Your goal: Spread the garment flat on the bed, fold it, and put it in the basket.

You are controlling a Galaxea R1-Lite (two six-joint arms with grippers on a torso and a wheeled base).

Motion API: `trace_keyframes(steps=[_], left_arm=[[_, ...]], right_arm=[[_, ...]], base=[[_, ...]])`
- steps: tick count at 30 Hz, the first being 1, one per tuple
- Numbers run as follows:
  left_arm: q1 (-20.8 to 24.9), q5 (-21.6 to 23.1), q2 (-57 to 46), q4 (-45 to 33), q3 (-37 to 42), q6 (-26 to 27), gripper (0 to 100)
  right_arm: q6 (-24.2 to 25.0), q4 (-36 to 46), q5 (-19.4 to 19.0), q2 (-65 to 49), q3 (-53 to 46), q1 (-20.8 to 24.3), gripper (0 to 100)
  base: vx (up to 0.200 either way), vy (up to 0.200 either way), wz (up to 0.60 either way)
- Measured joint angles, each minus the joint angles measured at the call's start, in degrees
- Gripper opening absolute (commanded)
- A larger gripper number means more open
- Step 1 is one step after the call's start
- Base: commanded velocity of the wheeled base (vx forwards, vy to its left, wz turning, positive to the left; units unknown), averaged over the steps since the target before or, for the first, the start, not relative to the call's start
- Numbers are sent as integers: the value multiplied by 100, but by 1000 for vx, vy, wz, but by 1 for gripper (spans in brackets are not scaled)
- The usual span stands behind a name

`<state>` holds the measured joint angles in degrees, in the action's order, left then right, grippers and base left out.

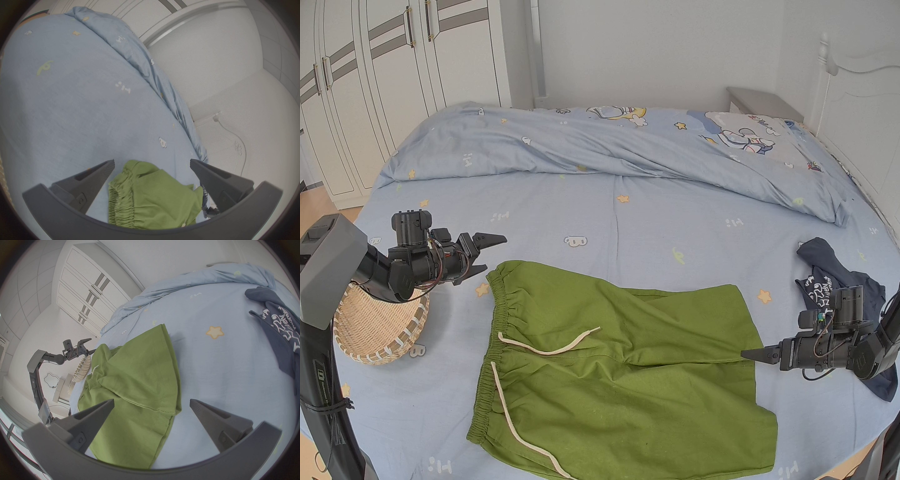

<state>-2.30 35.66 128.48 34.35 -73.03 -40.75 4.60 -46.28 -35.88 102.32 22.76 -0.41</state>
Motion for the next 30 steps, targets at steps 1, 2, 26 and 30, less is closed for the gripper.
trace_keyframes(steps=[1,2,26,30], left_arm=[[-4,2,-118,13,74,-101,100],[-1,11,-171,13,118,-110,100],[519,400,-1671,380,3736,529,100],[528,413,-1960,653,4326,586,100]], right_arm=[[16,7,-11,-55,0,-93,100],[24,13,-24,-78,0,-123,100],[-121,71,-391,-301,-317,-360,100],[-140,13,-375,-193,-449,-127,100]], base=[[0,0,0],[0,0,0],[0,0,0],[0,0,0]])
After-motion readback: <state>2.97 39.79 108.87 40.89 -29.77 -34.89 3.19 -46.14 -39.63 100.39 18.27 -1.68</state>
